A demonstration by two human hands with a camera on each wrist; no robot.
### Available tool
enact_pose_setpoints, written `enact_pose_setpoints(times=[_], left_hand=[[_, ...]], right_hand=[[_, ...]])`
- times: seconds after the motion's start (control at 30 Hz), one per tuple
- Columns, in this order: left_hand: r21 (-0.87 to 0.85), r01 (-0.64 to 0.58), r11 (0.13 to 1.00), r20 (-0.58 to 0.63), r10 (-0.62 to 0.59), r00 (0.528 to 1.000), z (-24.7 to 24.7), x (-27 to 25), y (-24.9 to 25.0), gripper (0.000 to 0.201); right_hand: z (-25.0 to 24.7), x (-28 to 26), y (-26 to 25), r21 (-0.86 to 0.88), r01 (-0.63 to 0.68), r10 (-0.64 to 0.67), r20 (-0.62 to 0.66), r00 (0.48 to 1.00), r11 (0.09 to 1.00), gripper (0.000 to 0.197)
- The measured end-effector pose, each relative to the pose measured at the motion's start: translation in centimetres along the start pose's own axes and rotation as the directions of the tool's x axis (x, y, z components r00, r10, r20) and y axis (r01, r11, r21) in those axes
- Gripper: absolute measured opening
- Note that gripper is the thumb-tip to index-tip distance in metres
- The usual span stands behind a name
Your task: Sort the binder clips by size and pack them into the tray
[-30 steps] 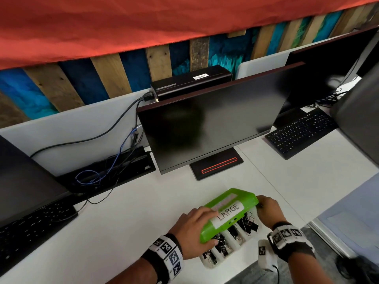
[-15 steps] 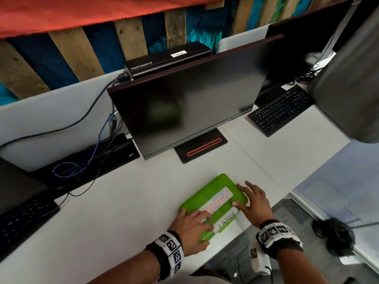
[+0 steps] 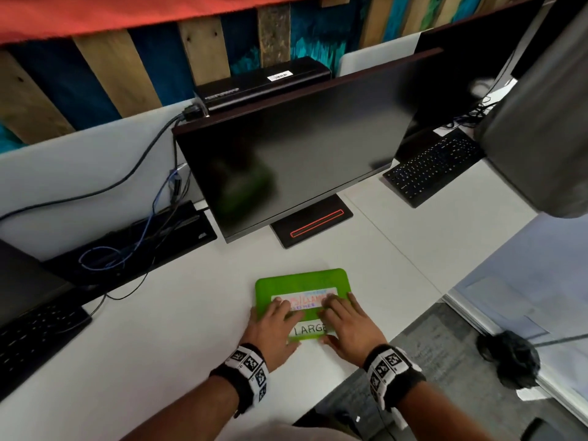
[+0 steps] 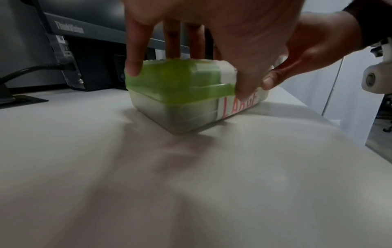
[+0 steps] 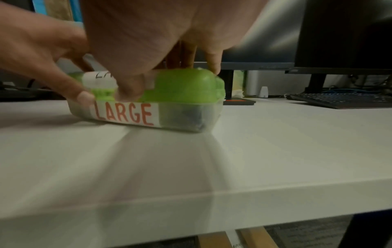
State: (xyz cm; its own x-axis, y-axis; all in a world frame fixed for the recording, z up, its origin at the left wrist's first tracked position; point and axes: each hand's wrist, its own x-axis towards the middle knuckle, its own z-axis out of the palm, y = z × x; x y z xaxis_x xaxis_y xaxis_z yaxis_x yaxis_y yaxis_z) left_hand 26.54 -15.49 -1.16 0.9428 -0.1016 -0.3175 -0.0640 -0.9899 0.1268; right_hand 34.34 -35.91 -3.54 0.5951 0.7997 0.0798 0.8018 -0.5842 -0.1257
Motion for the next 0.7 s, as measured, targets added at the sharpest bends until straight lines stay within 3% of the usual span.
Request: enact_pose_setpoints(times=[0.23,0.33,0.5,0.7], left_hand=[[0.043,-0.002,0.999,0.052,0.0,0.999,-0.1,0.4,0.1,0.053],[0.032,0.004,0.999,-0.005,-0.003,1.0,-0.4,0.5,0.0,0.051],[-0.09,-0.017,0.996,-0.015,0.015,1.0,-1.7,0.5,0.1,0.049],[-0.144,-0.071,0.987,-0.005,0.071,0.997,-2.5,0.1,0.4,0.048]], right_hand=[[0.9,1.1,0.4,-0.037,0.071,-0.071,0.018,0.997,0.997,0.037],[0.6,1.8,0.8,-0.013,0.096,-0.095,0.066,0.993,0.995,0.039],[-0.2,2.3,2.4,0.089,0.135,-0.148,0.155,0.977,0.987,0.059],[-0.4,2.4,3.5,0.089,0.072,-0.094,0.278,0.956,0.993,0.073]])
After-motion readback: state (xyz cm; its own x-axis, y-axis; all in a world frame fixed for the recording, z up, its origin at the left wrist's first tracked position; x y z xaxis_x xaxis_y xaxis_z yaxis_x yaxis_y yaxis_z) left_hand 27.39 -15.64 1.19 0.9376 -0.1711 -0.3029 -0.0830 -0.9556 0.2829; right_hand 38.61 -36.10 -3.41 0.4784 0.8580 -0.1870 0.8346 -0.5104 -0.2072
